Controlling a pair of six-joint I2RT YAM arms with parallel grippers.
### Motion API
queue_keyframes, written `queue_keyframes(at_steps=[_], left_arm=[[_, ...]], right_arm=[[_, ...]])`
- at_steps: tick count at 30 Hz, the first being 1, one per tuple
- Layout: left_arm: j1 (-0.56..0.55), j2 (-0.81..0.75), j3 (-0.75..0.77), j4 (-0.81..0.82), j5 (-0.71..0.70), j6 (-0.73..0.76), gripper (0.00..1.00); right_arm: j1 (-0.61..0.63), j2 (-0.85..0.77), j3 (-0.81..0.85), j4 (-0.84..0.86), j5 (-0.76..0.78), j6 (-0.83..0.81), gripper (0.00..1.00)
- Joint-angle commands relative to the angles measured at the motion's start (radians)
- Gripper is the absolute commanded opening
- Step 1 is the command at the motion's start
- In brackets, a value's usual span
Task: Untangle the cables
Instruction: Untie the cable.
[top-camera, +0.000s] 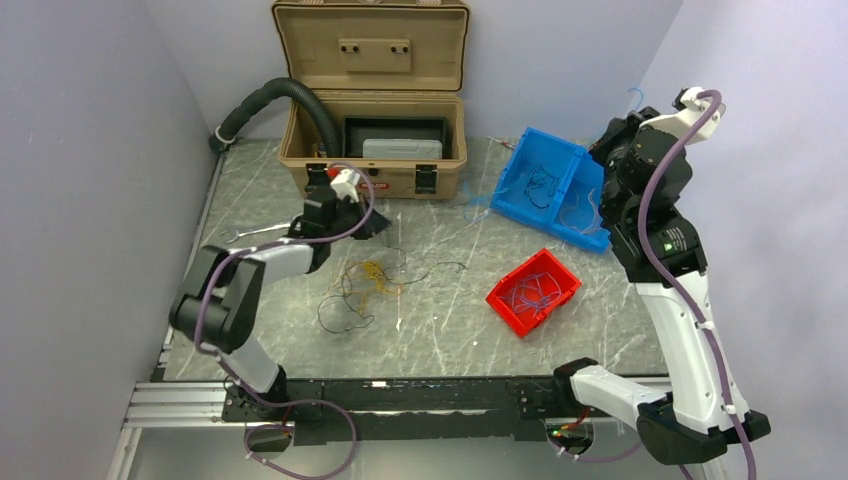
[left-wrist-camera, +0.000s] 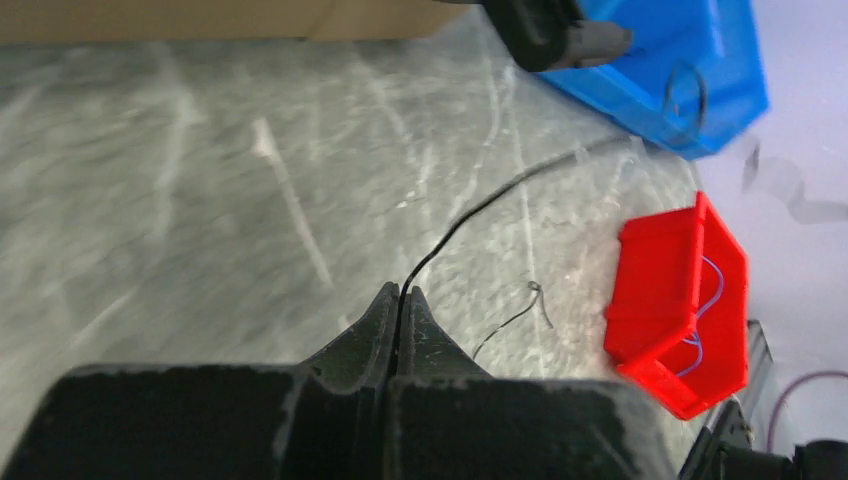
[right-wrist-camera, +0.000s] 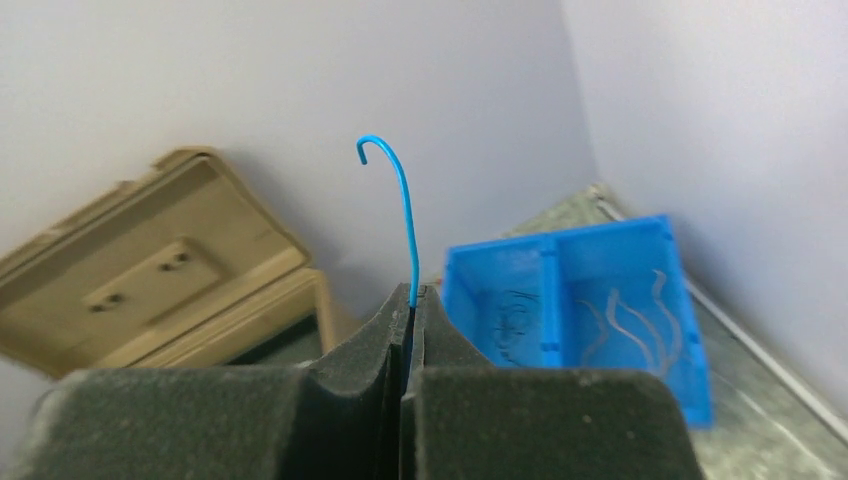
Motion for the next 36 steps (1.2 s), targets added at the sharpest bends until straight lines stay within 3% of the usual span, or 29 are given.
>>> queue_keyframes(at_steps=[1,7,11,14,18,23,28,30,31,33,34,36], left_arm=[[0.056,-0.169,-0.063,-0.227,-0.108,0.073,0.0],[0.131,-0.314,-0.134,-0.325,-0.21,0.089,0.0],[0.143,-0.384,-0.137,-0.418,-0.366,0.087,0.0],[0.158,-0.436,-0.176,-0.403,-0.399,0.098,0.0],[0.147,-0.49,-0.246,-0.25,-0.272,0.125,0.0],[0.049,-0.53,-0.262,-0.271,-0.35,0.197,0.0],[0.014,-0.556,-0.3,-0.227,-0.375,0.236,0.0],[0.014,-0.558,-0.315,-0.193,-0.356,0.248,0.0],[0.013,-0.557,-0.32,-0.182,-0.348,0.252,0.0],[0.013,-0.554,-0.328,-0.163,-0.338,0.257,0.0],[0.013,-0.554,-0.332,-0.157,-0.335,0.258,0.0],[0.013,-0.557,-0.332,-0.154,-0.33,0.261,0.0]], right_arm=[[-0.018,-0.011,-0.035,-0.067,0.187,-0.032,0.0],[-0.035,-0.028,-0.099,-0.09,0.177,0.002,0.0],[-0.037,-0.019,-0.124,-0.12,0.171,0.027,0.0],[-0.04,-0.023,-0.146,-0.112,0.143,0.014,0.0],[-0.04,-0.017,-0.202,-0.097,-0.124,-0.007,0.0],[-0.04,0.055,-0.321,-0.068,-0.48,-0.01,0.0],[-0.035,0.211,-0.384,-0.085,-0.609,-0.036,0.0],[-0.027,0.269,-0.392,-0.092,-0.633,-0.064,0.14],[-0.019,0.294,-0.392,-0.096,-0.636,-0.08,0.26],[0.018,0.334,-0.392,-0.097,-0.643,-0.123,0.6],[0.042,0.35,-0.391,-0.091,-0.643,-0.156,0.69],[0.109,0.386,-0.376,-0.088,-0.67,-0.227,0.77]])
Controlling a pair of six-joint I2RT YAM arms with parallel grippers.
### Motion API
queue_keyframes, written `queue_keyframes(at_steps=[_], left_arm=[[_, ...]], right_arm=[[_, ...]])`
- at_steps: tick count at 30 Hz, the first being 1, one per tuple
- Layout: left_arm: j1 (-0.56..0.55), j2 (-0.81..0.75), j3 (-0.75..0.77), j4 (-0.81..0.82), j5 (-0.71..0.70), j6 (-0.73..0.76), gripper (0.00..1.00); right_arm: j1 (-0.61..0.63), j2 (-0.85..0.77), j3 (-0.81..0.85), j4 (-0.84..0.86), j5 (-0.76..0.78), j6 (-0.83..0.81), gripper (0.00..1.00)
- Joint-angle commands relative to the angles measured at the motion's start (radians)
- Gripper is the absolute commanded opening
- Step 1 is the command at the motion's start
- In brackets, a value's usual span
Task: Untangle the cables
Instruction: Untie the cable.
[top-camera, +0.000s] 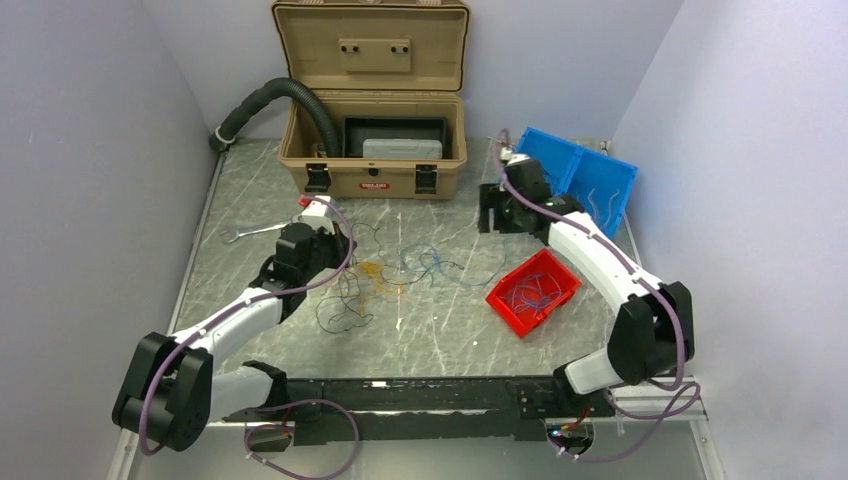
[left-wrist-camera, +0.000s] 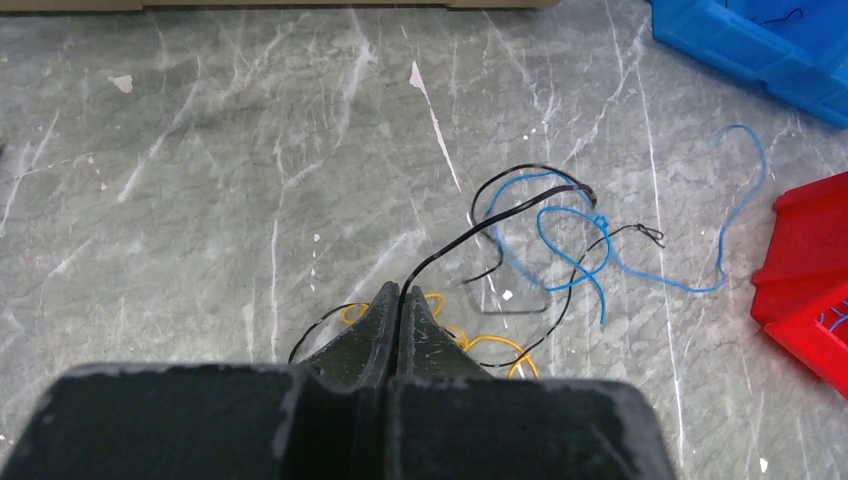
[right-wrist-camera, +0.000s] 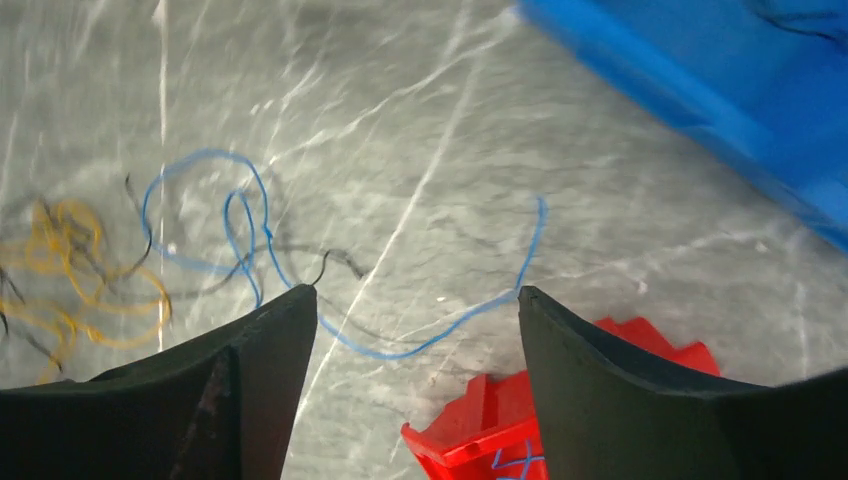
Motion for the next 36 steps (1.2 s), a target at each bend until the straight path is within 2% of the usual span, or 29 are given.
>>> queue_keyframes(at_steps=[1,5,8,13,17,30,33,36], left_arm=[[-0.002,-0.022,-0.006,0.081,0.015,0.034,0.0],[-0.002,-0.027,-0.013,0.092,0.015,0.034,0.0],[-0.002,-0.024,-0.009,0.08,0.007,0.037,0.0],[-0.002,-0.025,-0.01,0.076,-0.004,0.04,0.0],[-0.002,-0.017,-0.006,0.076,0.001,0.039,0.0],[-0.001,-0.019,-0.006,0.067,-0.012,0.039,0.0],[-0.002,-0.02,-0.007,0.066,-0.016,0.038,0.0],[-0.002,-0.023,-0.007,0.061,-0.024,0.039,0.0]], right_arm=[[0.128,0.044,0.047,0.012,-0.089,-0.169,0.78],[0.185,0.17,0.11,0.003,-0.179,-0.241,0.78],[0.189,0.242,0.131,0.032,-0.222,-0.236,0.75],[0.192,0.289,0.068,0.193,-0.366,-0.192,0.71],[0.197,0.327,0.038,0.297,-0.375,-0.137,0.67],[0.308,0.474,0.087,0.267,-0.174,-0.159,0.58],[0.335,0.506,0.105,0.25,-0.089,-0.15,0.53],[0.357,0.539,0.127,0.216,0.023,-0.143,0.42]])
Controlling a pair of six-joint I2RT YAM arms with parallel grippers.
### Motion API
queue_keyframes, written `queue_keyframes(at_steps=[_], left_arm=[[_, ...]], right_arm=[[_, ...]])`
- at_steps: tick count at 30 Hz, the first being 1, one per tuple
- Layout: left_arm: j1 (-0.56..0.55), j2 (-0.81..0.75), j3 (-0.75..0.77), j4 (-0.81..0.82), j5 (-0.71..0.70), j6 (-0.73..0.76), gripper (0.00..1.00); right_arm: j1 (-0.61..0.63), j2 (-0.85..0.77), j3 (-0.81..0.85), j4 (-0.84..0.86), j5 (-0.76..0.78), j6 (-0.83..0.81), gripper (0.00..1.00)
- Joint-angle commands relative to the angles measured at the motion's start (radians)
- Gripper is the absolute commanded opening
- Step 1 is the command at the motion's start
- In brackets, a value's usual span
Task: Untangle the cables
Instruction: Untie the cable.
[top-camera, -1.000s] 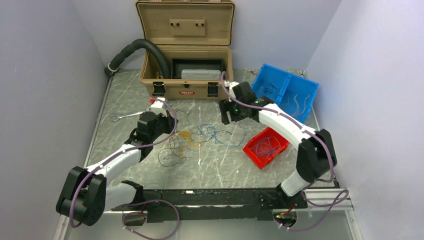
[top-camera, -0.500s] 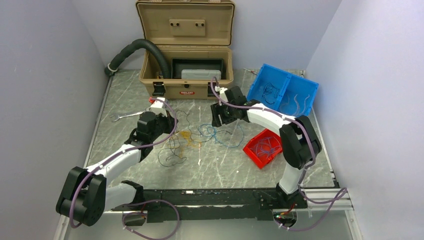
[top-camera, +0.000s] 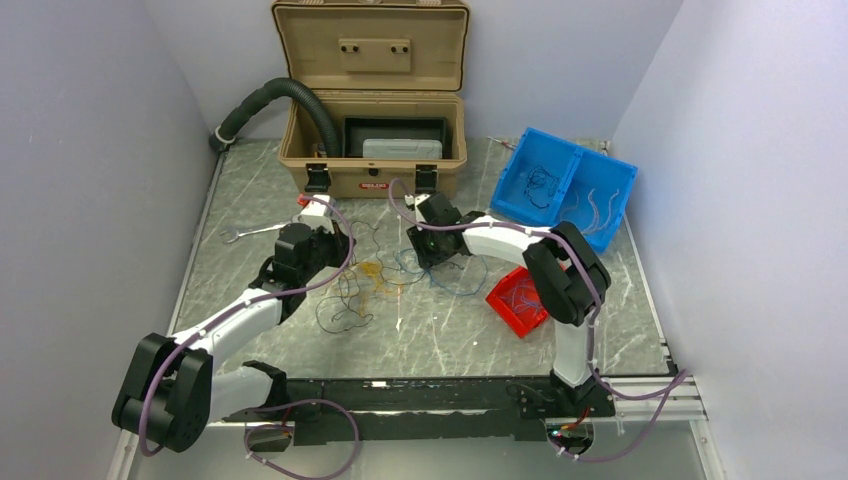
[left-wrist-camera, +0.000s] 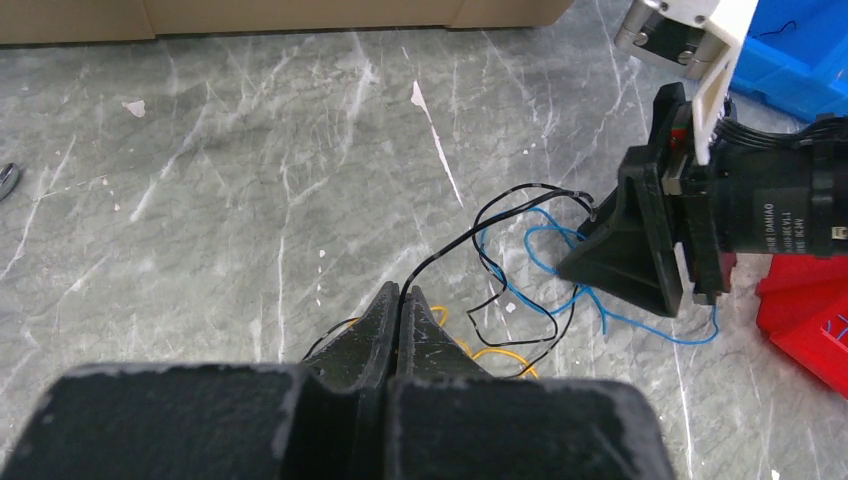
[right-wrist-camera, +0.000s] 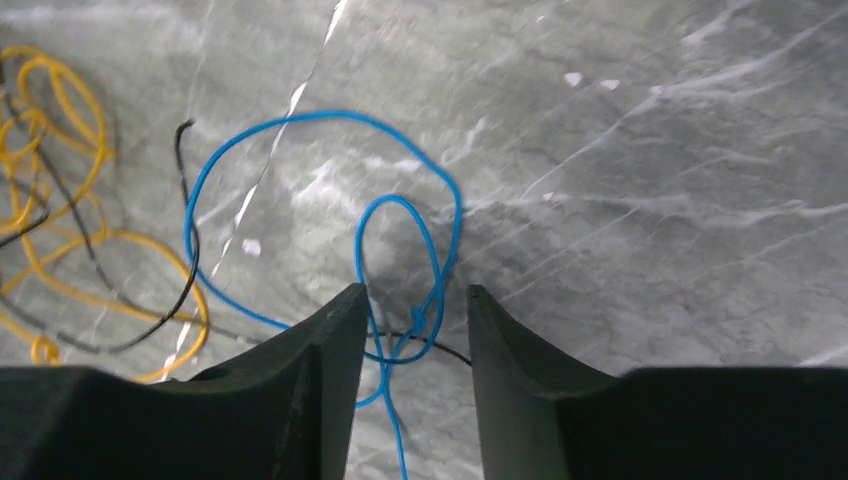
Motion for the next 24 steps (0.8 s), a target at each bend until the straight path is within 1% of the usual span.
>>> queue_keyframes(at_steps=[1,2,4,5,8,9,11,15,19,22,24], left_arm=[[-0.001,-0.022,0.002,0.023,-0.021,0.017,0.0],[-0.002,-0.024,0.002,0.022,-0.024,0.016,0.0],[-0.002,-0.033,-0.002,0.015,-0.039,0.012,0.0],[-0.002,-0.038,-0.004,0.012,-0.051,0.01,0.0],[-0.002,-0.057,-0.013,-0.003,-0.103,0.001,0.0],[-0.002,-0.068,-0.017,-0.008,-0.108,-0.005,0.0],[-0.001,-0.086,-0.029,-0.013,-0.17,-0.017,0.0],[0.002,-0.135,-0.059,-0.019,-0.254,-0.049,0.0],[0.01,-0.162,-0.085,-0.01,-0.292,-0.067,0.0],[0.012,-0.149,-0.073,-0.03,-0.298,-0.072,0.0],[0.013,-0.134,-0.061,-0.046,-0.298,-0.077,0.0]], right_arm=[[0.029,0.047,0.054,-0.029,0.197,0.012,0.37],[0.035,0.049,0.052,-0.033,0.228,0.015,0.29],[0.034,0.036,0.035,-0.033,0.285,0.039,0.09],[0.033,0.021,0.021,-0.029,0.32,0.05,0.01],[0.014,-0.071,-0.032,-0.013,0.424,0.098,0.0],[-0.003,-0.124,-0.049,-0.013,0.443,0.117,0.0],[-0.052,-0.21,-0.084,-0.014,0.475,0.157,0.0],[-0.234,-0.411,-0.17,-0.01,0.463,0.24,0.0],[-0.374,-0.619,-0.252,0.008,0.486,0.28,0.0],[-0.459,-0.722,-0.265,-0.005,0.472,0.284,0.0],[-0.503,-0.755,-0.244,-0.032,0.464,0.281,0.0]])
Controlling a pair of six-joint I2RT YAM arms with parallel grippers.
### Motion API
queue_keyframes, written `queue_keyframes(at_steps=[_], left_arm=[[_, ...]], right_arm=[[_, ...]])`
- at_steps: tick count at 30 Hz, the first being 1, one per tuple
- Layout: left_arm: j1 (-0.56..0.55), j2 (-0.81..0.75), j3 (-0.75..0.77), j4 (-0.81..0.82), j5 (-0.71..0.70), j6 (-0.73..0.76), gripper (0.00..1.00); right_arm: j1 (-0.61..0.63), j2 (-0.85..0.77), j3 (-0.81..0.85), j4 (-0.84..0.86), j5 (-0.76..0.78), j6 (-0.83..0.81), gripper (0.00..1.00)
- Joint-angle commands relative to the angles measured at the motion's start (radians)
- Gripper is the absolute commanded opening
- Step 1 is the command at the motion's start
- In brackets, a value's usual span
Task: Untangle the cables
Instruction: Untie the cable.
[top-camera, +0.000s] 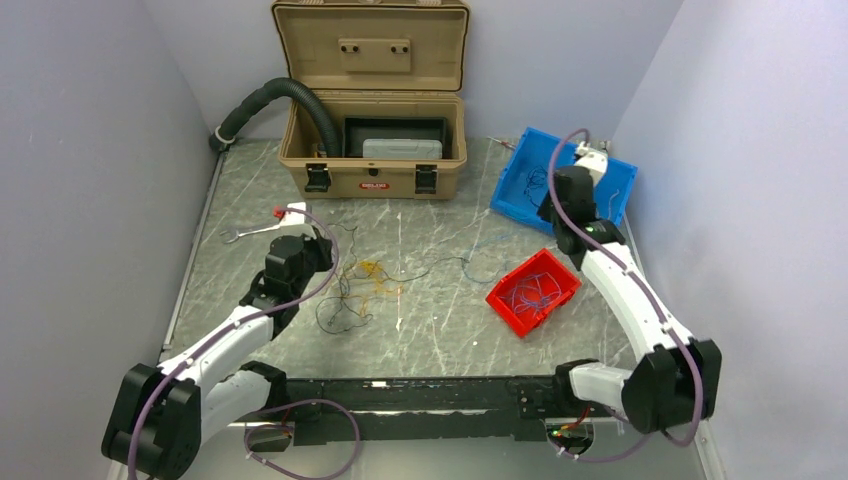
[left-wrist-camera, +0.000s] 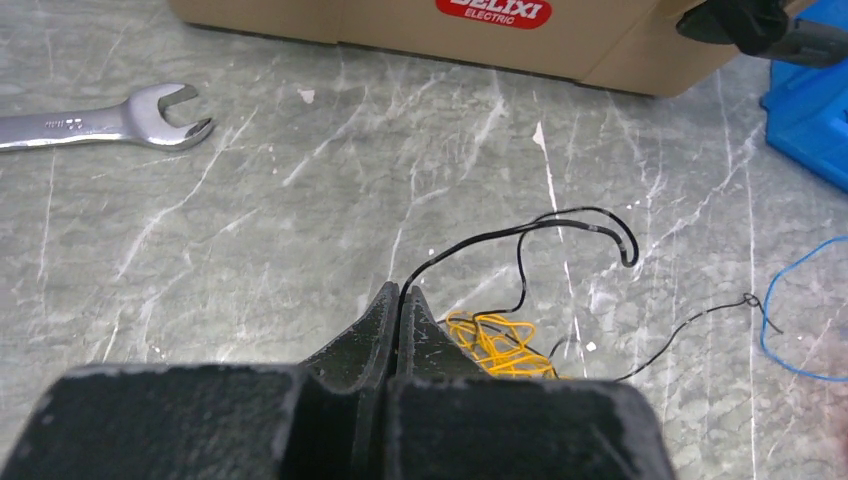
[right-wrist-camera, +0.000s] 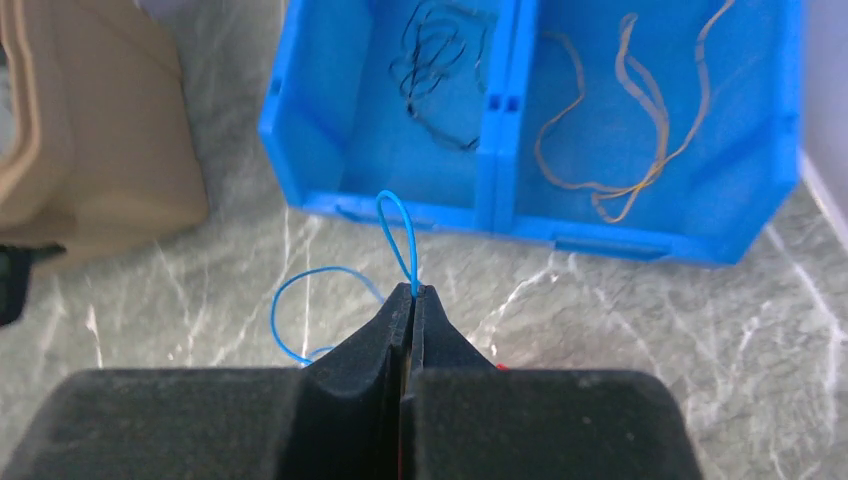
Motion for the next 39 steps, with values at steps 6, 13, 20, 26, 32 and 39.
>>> queue_keyframes(at_steps=[6,13,20,26,32,39], left_arm=[[0.007,0.032,0.026,0.012,0.023,-0.01,0.0],[0.006,0.046,0.032,0.034,0.076,0.005,0.0],[0.006,0.044,0.031,0.04,0.089,0.012,0.0],[0.006,0.041,0.028,0.044,0.091,0.015,0.0],[0.006,0.036,0.026,0.05,0.096,0.018,0.0],[0.007,0.047,0.031,0.049,0.097,0.023,0.0]], right_arm=[[-0.118,-0.123,0.053,-0.047,-0.051,0.023,0.0],[-0.123,-0.095,0.252,-0.087,-0.125,0.026,0.0],[-0.124,-0.019,0.629,-0.145,-0.084,0.007,0.0],[-0.22,0.202,1.046,-0.288,-0.019,-0.005,0.0],[-0.358,0.372,1.292,-0.303,-0.107,0.072,0.0],[-0.412,0.36,1.303,-0.303,-0.144,0.096,0.0]])
